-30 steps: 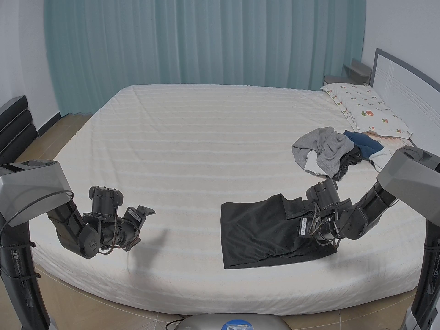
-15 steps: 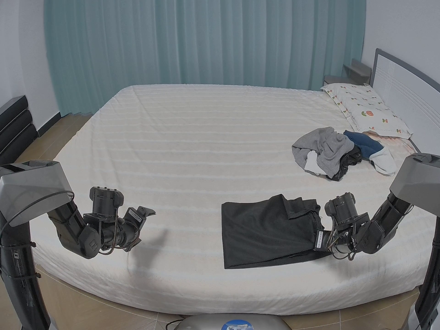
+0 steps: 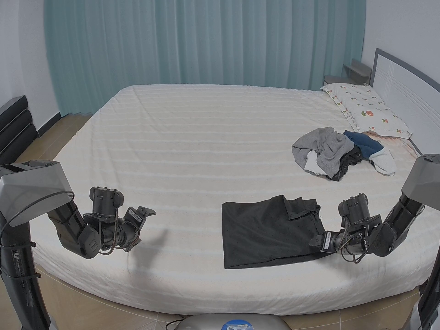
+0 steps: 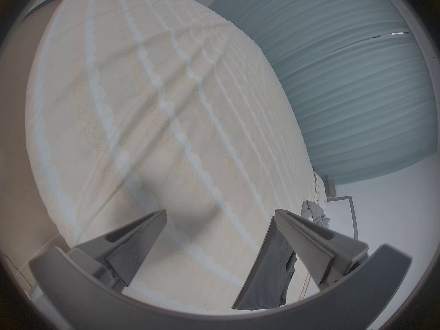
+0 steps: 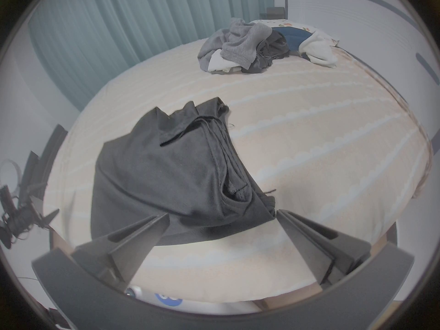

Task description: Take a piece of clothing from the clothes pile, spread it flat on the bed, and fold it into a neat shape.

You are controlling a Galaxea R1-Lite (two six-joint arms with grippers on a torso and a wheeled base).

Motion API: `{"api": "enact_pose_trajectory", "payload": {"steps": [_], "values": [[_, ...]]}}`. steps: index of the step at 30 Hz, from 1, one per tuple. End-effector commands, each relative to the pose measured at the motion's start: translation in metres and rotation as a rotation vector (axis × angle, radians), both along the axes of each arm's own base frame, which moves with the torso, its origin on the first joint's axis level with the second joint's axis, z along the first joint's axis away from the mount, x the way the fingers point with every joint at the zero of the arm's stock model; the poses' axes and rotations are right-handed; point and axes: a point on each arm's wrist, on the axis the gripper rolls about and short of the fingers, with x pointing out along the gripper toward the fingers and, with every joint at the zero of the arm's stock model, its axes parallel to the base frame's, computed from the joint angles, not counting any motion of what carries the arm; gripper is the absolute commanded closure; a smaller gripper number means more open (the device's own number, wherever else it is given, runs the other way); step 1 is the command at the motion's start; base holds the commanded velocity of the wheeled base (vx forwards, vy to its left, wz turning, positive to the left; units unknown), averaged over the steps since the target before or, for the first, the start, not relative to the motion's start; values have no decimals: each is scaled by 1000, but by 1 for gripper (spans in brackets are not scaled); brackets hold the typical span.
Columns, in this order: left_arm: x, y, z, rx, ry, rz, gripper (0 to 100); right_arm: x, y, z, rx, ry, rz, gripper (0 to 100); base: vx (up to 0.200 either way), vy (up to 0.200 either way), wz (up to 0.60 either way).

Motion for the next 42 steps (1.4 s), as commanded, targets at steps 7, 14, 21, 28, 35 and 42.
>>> {"api": "enact_pose_trajectory", "payload": {"steps": [7, 14, 21, 28, 35, 42], "values": [[0, 0, 0, 0, 1, 1, 0, 9, -24, 1, 232, 3, -29, 0, 0, 0, 0], [1, 0, 0, -2, 0, 1, 0, 24, -33, -25, 270, -30, -36, 0, 0, 0, 0], [1, 0, 0, -2, -3, 1, 0, 28, -36, -39, 264, -65, -35, 100, 0, 0, 0], [1, 0, -1, -1, 0, 1, 0, 25, -46, -33, 260, -79, -64, 100, 0, 0, 0], [1, 0, 0, -1, -2, 3, 0, 15, -52, -29, 255, -69, -73, 100, 0, 0, 0], [1, 0, 0, -1, -2, 3, 0, 9, -59, -28, 243, -62, -79, 100, 0, 0, 0]]}}
